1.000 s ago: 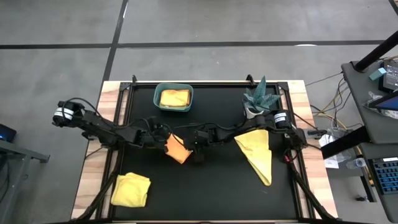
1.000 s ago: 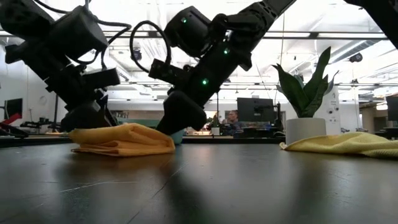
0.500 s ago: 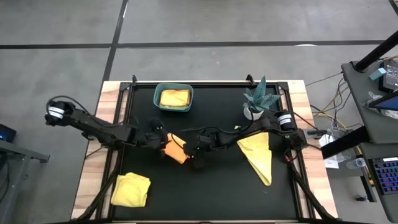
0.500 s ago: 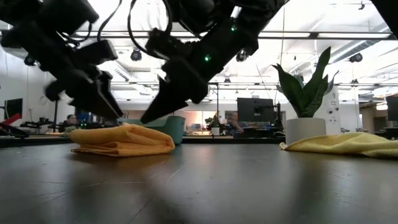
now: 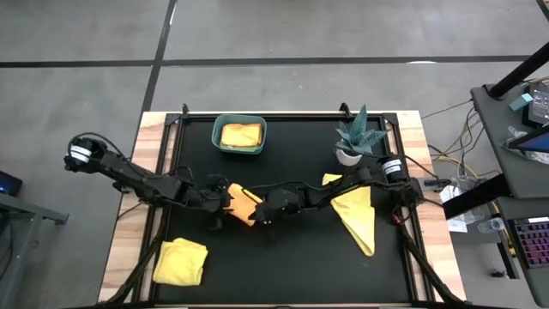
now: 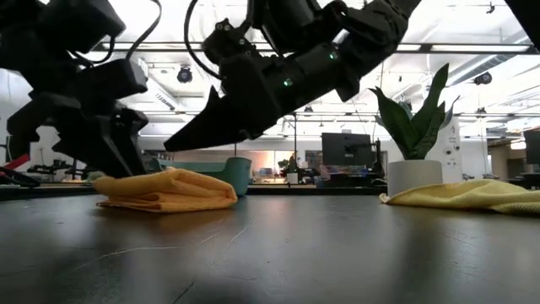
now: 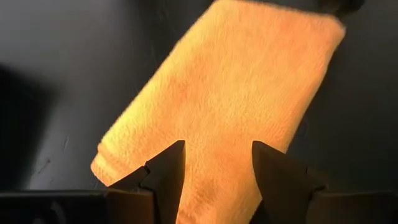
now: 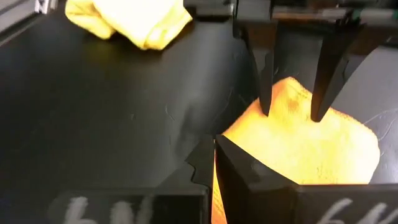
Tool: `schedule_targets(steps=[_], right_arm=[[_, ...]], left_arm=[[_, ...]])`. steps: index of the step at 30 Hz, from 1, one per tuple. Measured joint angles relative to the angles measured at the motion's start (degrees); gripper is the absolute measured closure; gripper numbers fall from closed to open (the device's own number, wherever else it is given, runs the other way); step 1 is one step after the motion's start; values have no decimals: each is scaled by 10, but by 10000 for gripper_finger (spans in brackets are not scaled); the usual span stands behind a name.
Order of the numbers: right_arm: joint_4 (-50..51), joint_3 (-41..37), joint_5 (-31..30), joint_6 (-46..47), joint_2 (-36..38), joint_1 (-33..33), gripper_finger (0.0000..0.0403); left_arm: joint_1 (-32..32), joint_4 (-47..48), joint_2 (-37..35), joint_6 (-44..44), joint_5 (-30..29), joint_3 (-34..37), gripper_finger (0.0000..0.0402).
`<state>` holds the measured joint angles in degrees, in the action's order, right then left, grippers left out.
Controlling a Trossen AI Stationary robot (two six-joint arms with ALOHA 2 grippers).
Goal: Fold microfiber towels
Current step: Fold the orange microfiber cloth
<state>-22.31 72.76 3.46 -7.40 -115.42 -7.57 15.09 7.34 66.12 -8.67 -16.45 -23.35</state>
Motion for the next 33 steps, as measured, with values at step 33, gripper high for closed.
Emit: schedule_targets(steps=[33], right_arm=[[-41,6,31,49,-75,11,394]], left_arm=[[-1,58,7,-14,-38,-2,231]])
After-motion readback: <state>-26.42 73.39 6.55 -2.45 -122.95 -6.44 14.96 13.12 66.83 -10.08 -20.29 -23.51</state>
